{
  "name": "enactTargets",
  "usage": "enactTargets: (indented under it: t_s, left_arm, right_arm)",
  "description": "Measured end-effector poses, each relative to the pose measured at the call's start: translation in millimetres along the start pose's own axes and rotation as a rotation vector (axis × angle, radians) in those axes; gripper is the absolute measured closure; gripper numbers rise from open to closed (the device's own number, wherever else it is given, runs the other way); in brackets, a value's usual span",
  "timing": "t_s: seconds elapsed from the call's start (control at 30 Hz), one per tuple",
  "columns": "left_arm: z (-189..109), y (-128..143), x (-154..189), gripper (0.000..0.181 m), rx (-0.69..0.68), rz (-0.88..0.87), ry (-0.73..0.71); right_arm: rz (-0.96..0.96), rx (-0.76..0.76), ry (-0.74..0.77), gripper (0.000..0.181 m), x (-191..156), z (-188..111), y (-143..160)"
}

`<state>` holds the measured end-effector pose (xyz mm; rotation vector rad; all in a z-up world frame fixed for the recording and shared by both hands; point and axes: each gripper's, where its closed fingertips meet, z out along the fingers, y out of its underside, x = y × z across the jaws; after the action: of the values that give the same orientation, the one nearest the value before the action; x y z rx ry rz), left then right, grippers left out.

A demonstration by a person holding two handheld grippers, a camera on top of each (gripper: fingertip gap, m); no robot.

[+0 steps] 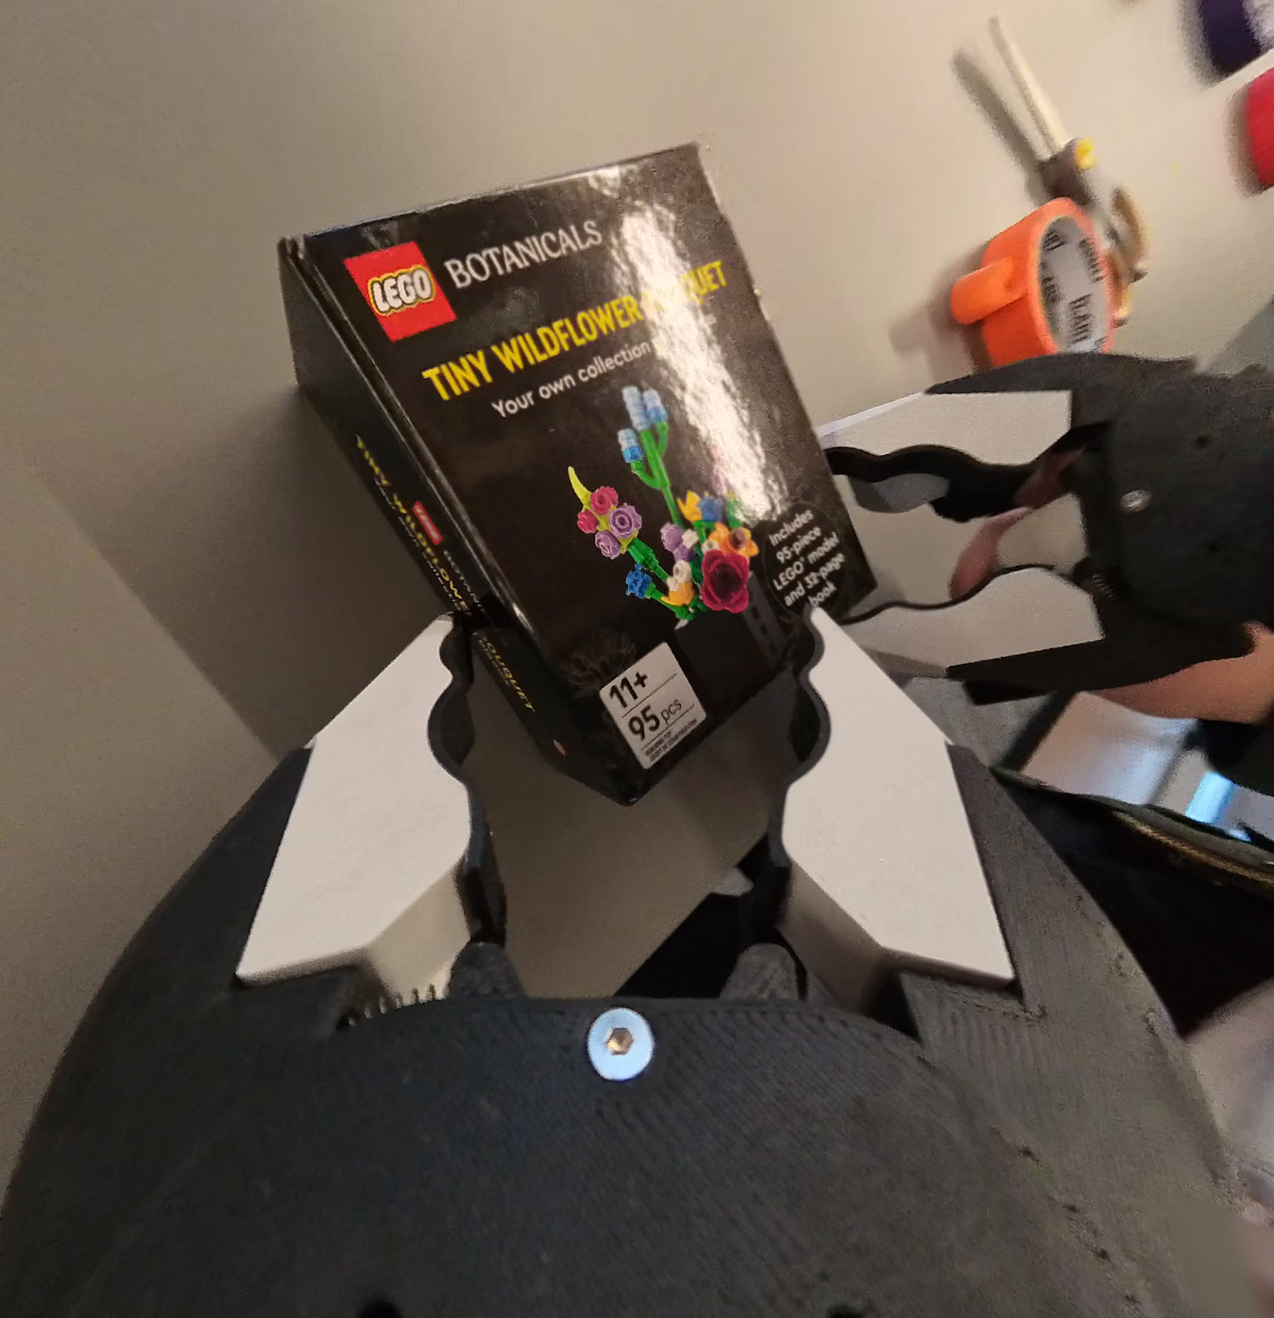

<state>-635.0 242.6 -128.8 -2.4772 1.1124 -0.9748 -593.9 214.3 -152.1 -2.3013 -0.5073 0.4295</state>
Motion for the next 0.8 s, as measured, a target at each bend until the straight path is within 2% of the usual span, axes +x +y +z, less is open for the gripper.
enactTargets:
  t_s: [0.07,0.2,0.3,0.4,0.57,0.8]
  left_arm:
    - [4.4,0.3,-4.7,0.094,-0.033,0.032,-0.070]
    - [14.6,-3.5,-2.2,0.080,-0.031,-0.047,-0.068]
    - [21.9,-9.5,4.5,0.078,0.007,-0.057,-0.069]
    - [30.5,-21.6,19.1,0.078,0.087,-0.140,0.029]
    - [37.0,-38.7,40.0,0.079,0.210,-0.346,0.321]
    - [23.5,-36.3,32.1,0.083,0.312,-0.456,0.438]
  right_arm:
    - [-0.011,-0.007,-0.012,0.122,1.5,1.0,-0.5]
    - [-0.033,-0.019,-0.014,0.124,4.6,0.3,-1.3]
    - [-0.097,-0.111,0.020,0.127,11.3,-7.0,1.2]
    - [-0.167,-0.144,0.086,0.127,26.8,-26.0,-2.3]
    - [-0.361,-0.138,0.164,0.128,40.6,-59.0,-20.2]
    - [-0.540,-0.172,0.172,0.129,30.6,-55.5,-39.5]
